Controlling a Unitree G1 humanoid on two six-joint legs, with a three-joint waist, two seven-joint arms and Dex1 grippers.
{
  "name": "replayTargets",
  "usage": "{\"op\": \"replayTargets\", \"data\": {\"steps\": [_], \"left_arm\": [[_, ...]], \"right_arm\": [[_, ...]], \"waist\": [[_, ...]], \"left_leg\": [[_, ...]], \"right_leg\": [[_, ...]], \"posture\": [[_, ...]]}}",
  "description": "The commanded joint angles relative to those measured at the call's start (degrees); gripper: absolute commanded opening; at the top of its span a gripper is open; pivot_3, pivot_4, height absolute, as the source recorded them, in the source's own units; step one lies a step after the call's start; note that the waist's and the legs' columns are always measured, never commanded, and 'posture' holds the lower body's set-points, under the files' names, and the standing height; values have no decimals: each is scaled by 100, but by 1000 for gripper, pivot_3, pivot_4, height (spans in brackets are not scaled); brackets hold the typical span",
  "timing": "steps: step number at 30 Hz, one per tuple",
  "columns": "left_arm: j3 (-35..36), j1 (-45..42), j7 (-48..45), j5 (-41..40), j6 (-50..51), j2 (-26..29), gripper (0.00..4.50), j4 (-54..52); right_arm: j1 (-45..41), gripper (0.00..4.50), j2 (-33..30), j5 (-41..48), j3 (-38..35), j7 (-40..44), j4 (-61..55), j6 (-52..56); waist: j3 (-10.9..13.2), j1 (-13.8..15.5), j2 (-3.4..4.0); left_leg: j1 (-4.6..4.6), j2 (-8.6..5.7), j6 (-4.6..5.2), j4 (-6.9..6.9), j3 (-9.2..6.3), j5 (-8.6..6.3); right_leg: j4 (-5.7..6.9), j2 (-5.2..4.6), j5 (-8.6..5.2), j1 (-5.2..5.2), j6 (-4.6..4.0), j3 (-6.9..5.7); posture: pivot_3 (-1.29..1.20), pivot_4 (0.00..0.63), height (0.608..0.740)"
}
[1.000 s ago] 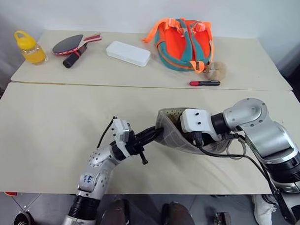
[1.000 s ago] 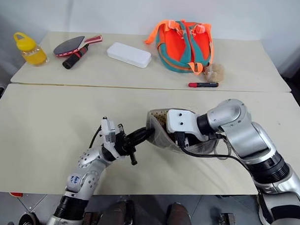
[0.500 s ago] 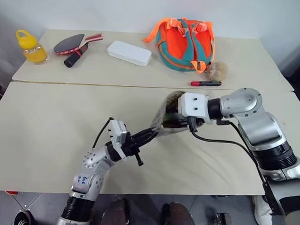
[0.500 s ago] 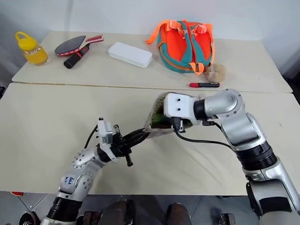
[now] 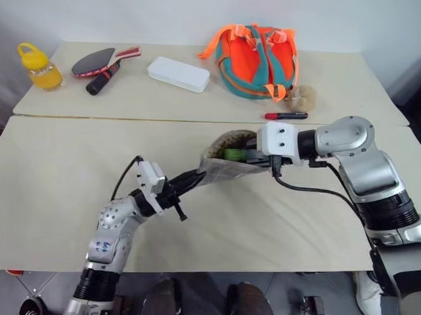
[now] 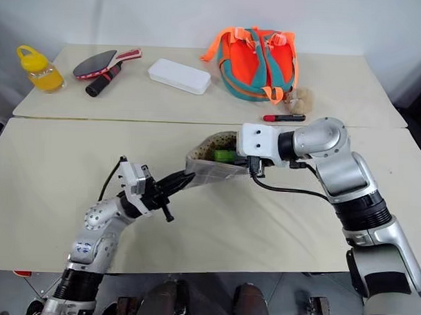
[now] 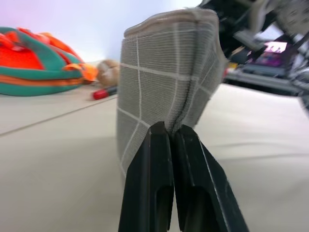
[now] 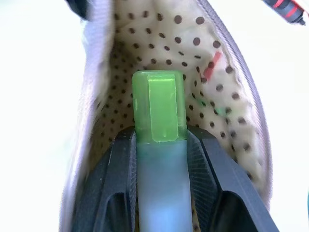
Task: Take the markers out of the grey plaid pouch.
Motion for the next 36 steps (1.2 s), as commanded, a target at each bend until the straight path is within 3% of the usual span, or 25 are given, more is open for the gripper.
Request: {"op": "replayTargets", "data": {"steps": [1,6,9,15,21,28,33,36], "left_arm": [[132,-43,-109,114,-276,208,0,35],[118,-25,-124,108,-364,250,0,47],[59,-69,-7,139,-427,131,0,-6],[41,-253,217,800,-1353,110,0,173],[-153,-240,150,1436,-2361,302,0,500],[-118,-162,407,1675,-2911,405,0,812],[-82,-432,1105,2500,-3549,441,0,1234],[-96,-556,1417,2883,-3947,522,0,1415]], "right_arm": [[-41,1088,-139,312,-424,69,-12,43],[-37,1088,-149,676,-650,173,-13,404],[283,1088,-219,1136,-569,376,-574,1304],[373,1088,174,2195,-987,-88,-1134,2608],[40,1088,493,2122,-1186,-684,-894,2380],[-27,1088,493,2230,-1230,-743,-746,2335],[-66,1088,706,3272,-1673,-981,-934,3415],[161,1088,474,3981,-1761,-815,-1276,4267]], "waist": [[0,-1,0],[0,5,0],[0,7,0],[0,-3,0],[0,3,0],[0,5,0],[0,3,0],[0,8,0]], "left_leg": [[0,0,0,0,1,0],[-1,-1,0,-1,3,0],[-1,0,0,-2,1,0],[-2,1,-2,0,2,2],[-5,0,-1,0,7,1],[-14,0,-1,-7,15,2],[-15,1,-1,-2,15,2],[-15,1,0,-5,14,2]], "right_leg": [[0,0,0,0,0,0],[2,0,0,-3,0,2],[3,0,0,-3,0,3],[13,0,0,-11,0,7],[14,-1,0,-19,0,11],[15,-1,0,-34,0,14],[20,-1,0,-34,0,16],[21,-1,0,-36,0,16]], "posture": [[0,150,740],[0,150,740],[0,150,740],[0,150,740],[0,150,740],[0,150,740],[0,150,740],[0,150,740]]}}
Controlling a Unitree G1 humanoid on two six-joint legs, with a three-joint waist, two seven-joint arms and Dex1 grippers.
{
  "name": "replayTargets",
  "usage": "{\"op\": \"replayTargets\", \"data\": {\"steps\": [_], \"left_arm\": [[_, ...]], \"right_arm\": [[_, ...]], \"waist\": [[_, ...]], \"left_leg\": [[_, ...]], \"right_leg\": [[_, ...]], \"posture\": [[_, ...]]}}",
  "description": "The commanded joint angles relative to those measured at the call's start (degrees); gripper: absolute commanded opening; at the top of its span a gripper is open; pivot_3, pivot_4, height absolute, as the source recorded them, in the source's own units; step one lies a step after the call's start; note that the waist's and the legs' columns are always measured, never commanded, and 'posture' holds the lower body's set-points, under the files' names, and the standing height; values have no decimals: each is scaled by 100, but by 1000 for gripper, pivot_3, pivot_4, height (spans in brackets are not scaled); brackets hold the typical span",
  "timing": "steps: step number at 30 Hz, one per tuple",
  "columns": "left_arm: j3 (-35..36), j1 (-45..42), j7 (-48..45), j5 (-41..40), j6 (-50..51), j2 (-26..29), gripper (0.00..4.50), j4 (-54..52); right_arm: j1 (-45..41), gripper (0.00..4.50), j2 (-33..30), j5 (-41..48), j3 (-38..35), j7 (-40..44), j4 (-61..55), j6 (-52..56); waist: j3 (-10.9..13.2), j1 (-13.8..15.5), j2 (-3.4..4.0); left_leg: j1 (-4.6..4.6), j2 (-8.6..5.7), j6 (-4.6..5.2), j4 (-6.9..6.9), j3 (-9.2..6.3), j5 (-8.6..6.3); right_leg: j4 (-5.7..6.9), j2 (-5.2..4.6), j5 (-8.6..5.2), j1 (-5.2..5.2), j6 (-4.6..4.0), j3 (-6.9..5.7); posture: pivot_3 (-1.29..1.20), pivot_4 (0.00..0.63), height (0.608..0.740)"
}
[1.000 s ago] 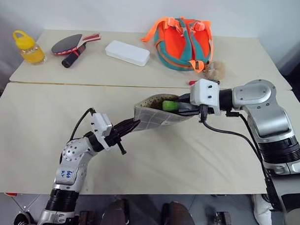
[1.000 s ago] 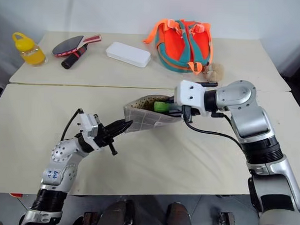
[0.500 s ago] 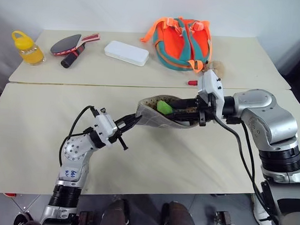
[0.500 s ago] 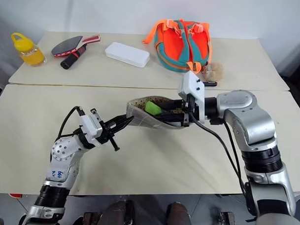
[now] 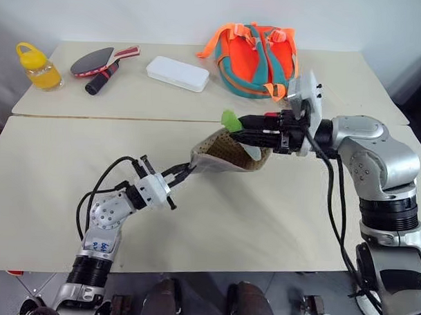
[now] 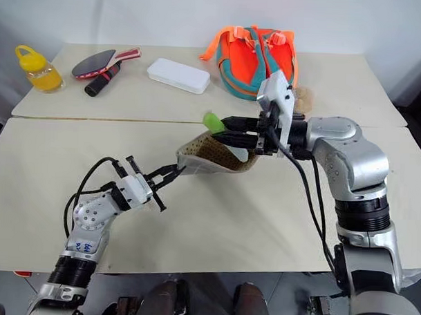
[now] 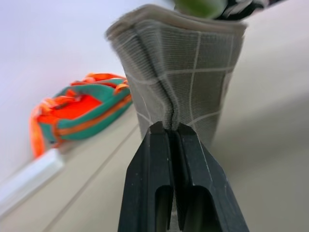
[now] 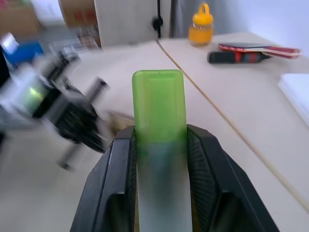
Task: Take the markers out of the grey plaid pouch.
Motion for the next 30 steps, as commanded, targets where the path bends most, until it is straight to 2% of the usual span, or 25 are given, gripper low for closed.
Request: {"op": "replayTargets", "data": {"steps": [1,4,9,15,20,22,25,30], "left_arm": [[19,-138,382,440,-494,170,0,138],[-9,-264,595,661,-745,291,0,295],[-40,-328,747,530,-839,325,0,297],[-101,-252,806,573,-870,390,0,198],[77,-365,946,642,-998,636,0,331],[109,-365,968,705,-1061,834,0,441],[201,-335,1013,860,-1232,1195,0,559],[724,-153,1399,1189,-1526,2075,0,1099]], "right_arm": [[176,1088,-287,769,-214,152,-554,769],[437,1088,-480,868,-77,247,-702,913],[896,1088,-659,-267,663,111,-470,25],[1118,1088,-559,-558,752,132,-377,-399],[1376,1088,-1183,-851,985,659,-371,-543],[1495,1088,-1349,-817,951,877,-384,-596],[1369,1088,-1182,-757,670,694,-219,-655],[1072,1088,-1133,-2146,934,187,951,-2389]], "waist": [[0,1,0],[0,3,0],[0,-22,0],[0,-8,0],[0,4,-1],[0,3,0],[0,-41,0],[0,-82,0]], "left_leg": [[0,0,0,-3,-2,0],[-1,-1,2,-6,-2,-2],[-3,1,2,0,2,-1],[-4,0,0,0,7,0],[-4,0,1,0,6,-1],[-4,0,2,-1,6,-1],[-4,2,1,1,8,-1],[-1,8,-3,0,18,3]], "right_leg": [[-1,0,0,0,0,-1],[-5,-1,0,0,0,-1],[-1,-1,0,-2,0,0],[1,-1,0,-8,0,1],[0,-1,0,-7,0,1],[-2,-2,0,-7,0,1],[0,0,0,-9,0,1],[7,2,0,-15,0,2]], "posture": [[0,150,740],[0,150,740],[0,150,740],[0,150,740],[0,150,740],[0,150,740],[0,150,740],[0,150,740]]}}
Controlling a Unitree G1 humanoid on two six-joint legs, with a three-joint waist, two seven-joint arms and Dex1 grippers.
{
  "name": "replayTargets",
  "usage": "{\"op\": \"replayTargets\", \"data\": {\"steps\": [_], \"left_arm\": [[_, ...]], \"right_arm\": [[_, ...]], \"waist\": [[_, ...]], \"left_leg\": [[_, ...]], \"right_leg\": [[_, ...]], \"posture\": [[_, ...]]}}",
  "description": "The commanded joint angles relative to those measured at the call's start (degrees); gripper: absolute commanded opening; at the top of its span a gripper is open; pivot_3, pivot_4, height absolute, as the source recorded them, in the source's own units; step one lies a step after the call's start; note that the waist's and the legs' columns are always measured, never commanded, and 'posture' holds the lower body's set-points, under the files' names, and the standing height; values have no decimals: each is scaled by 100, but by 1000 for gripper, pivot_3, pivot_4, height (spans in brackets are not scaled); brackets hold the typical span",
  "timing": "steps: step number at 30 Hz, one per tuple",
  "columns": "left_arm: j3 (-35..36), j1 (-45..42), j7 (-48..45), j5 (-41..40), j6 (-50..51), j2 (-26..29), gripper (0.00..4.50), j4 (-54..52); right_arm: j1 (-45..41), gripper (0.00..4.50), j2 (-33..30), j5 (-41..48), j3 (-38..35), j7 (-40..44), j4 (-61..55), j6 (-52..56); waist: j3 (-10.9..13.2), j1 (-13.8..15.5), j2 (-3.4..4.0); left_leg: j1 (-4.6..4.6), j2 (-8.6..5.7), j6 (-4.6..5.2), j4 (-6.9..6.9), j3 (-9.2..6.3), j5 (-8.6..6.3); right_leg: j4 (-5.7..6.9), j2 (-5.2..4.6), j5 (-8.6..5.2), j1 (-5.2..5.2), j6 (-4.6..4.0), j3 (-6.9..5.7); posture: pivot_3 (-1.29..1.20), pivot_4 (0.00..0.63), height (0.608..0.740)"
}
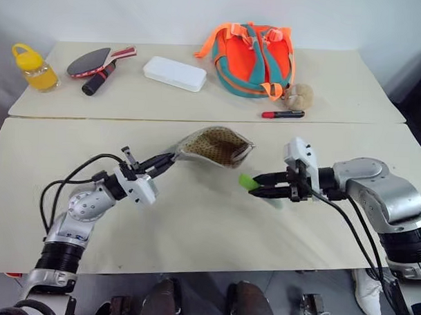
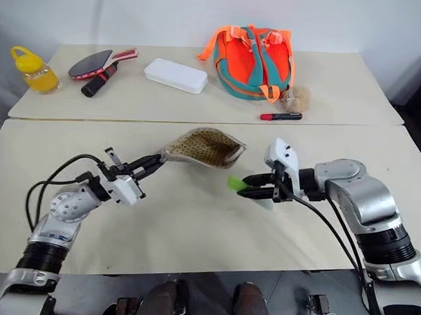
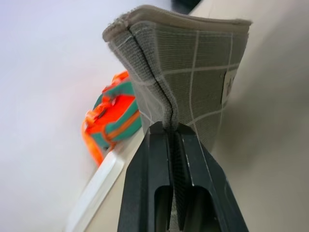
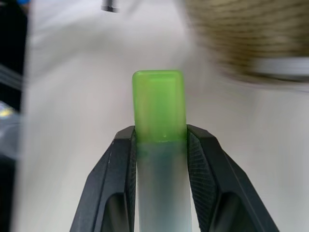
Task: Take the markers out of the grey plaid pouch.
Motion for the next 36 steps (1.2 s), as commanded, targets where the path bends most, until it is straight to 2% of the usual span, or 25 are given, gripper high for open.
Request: {"op": "replayTargets", "data": {"steps": [1,4,7,9,13,15,17,18,21,24,30,36], "left_arm": [[514,202,341,287,-299,634,0,378],[946,537,449,-13,30,982,0,457],[1086,902,531,74,234,1042,0,182],[1009,1078,559,195,419,944,0,-51],[580,1196,454,75,1113,359,0,-420],[411,1159,259,-43,1348,200,522,-441],[406,1158,212,-176,1486,94,1038,-505],[424,1191,144,-280,1570,97,1341,-567],[567,1394,-186,-976,1905,72,2268,-880],[829,1823,-515,-1833,2386,67,3155,-1457],[1466,3191,-1068,-4001,4248,27,3155,-3193],[2265,4079,-764,-4481,5094,-148,3155,-3962]], "right_arm": [[-228,1088,66,-976,92,-462,818,-1288],[-334,1088,219,-1389,195,-613,1325,-1836],[-454,1088,397,-1701,209,-803,1752,-2318],[-531,1088,484,-1908,235,-890,2032,-2602],[-804,1088,771,-2220,199,-1248,2654,-3136],[-889,1088,855,-2281,203,-1232,2829,-3150],[-935,1849,923,-2318,157,-1257,2966,-3221],[-939,2086,938,-2301,130,-1222,2990,-3200],[-915,3046,903,-2286,63,-1177,3034,-3305],[-770,4001,894,-1913,-164,-934,2774,-3071],[-70,4001,992,-704,-1020,-792,1559,-2224],[1324,4001,852,-81,-1618,-629,382,-2276]], "waist": [[0,-6,0],[0,-57,0],[3,-80,4],[3,-84,4],[3,-77,5],[3,-79,5],[3,-81,5],[3,-81,5],[3,-98,5],[3,-120,5],[3,-86,5],[2,-8,3]], "left_leg": [[0,-1,0,-1,1,0],[0,-2,0,-10,9,0],[0,-2,0,-16,13,0],[0,-1,0,-14,19,-1],[5,-1,0,-3,52,0],[6,0,-1,0,66,3],[8,3,-3,0,67,5],[10,2,-3,-3,68,5],[10,3,-3,-9,68,5],[13,6,-3,-13,50,4],[13,9,-2,-10,26,3],[17,3,0,-1,11,1]], "right_leg": [[-1,-1,0,0,0,0],[-3,-3,0,-6,0,0],[0,-3,0,-8,1,1],[2,-3,0,-8,1,2],[7,-3,0,-6,1,9],[14,-3,0,-7,1,10],[20,-2,0,-7,1,11],[19,-2,0,-8,1,13],[17,-2,0,-10,1,14],[18,-1,0,-13,1,19],[10,-1,0,-8,0,22],[6,-1,0,8,0,17]], "posture": [[0,150,740],[0,150,740],[0,150,740],[0,150,740],[0,150,740],[0,150,740],[0,150,740],[0,150,740],[0,150,740],[0,150,740],[0,150,740],[0,150,740]]}}
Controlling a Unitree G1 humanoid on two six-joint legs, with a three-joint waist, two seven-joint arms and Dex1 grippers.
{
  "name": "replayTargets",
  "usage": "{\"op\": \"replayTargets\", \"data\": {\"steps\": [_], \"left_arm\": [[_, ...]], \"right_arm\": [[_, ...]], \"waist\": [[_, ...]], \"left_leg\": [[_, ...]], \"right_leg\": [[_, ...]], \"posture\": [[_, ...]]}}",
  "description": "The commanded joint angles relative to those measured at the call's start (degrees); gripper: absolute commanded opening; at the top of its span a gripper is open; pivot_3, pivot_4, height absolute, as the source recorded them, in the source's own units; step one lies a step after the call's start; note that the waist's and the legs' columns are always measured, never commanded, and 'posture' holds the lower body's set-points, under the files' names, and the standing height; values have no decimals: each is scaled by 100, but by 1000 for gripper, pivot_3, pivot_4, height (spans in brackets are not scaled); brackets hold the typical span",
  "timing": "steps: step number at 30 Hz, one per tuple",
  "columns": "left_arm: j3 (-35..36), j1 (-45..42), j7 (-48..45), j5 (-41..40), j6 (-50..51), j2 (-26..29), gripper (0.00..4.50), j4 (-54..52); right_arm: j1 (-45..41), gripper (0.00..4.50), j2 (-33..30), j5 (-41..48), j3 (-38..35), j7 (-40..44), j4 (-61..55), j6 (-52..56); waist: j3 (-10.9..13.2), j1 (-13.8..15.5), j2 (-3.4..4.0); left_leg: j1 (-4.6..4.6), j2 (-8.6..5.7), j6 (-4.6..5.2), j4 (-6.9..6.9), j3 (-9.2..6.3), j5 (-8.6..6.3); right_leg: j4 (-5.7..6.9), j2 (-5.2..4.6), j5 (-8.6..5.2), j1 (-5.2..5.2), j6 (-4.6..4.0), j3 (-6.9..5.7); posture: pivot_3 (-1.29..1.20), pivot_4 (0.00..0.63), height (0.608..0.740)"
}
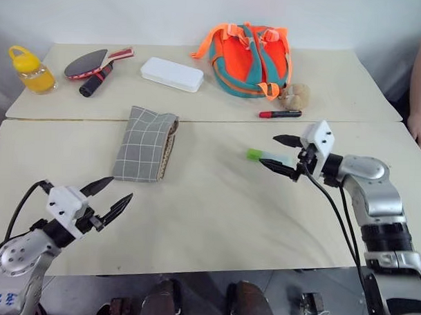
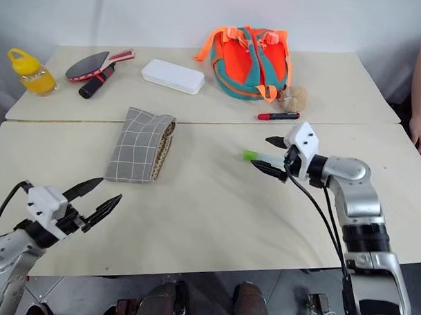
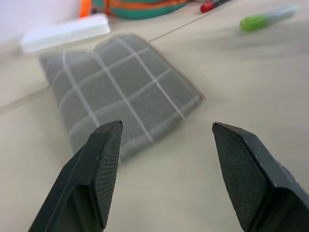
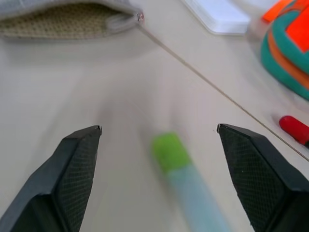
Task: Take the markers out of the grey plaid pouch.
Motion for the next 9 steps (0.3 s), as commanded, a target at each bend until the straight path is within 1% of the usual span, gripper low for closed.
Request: {"op": "replayTargets", "data": {"steps": [1,4,6,9], "left_arm": [[599,315,234,-198,389,-99,3155,-449],[837,521,312,-81,541,-189,3155,-530],[974,514,387,-163,667,-247,3155,-556],[1068,451,377,-33,628,-330,3155,-453]], "right_arm": [[769,4001,-235,357,-420,245,-704,-147],[1251,4001,-480,333,-637,382,-778,-397],[1321,4001,-503,313,-836,177,-570,-450],[1471,4001,-548,101,-924,88,-179,-775]], "waist": [[-2,46,-3],[-2,91,-3],[-2,74,-3],[-2,70,-3]], "left_leg": [[-1,0,1,-1,-1,-1],[-1,-8,4,-1,0,-3],[1,-6,4,2,2,-3],[5,-3,3,3,3,-1]], "right_leg": [[-4,0,0,1,0,0],[-11,-2,0,4,0,1],[-11,-1,0,4,0,2],[-9,1,-1,5,-4,2]], "posture": [[0,150,740],[0,150,740],[0,150,740],[0,150,740]]}}
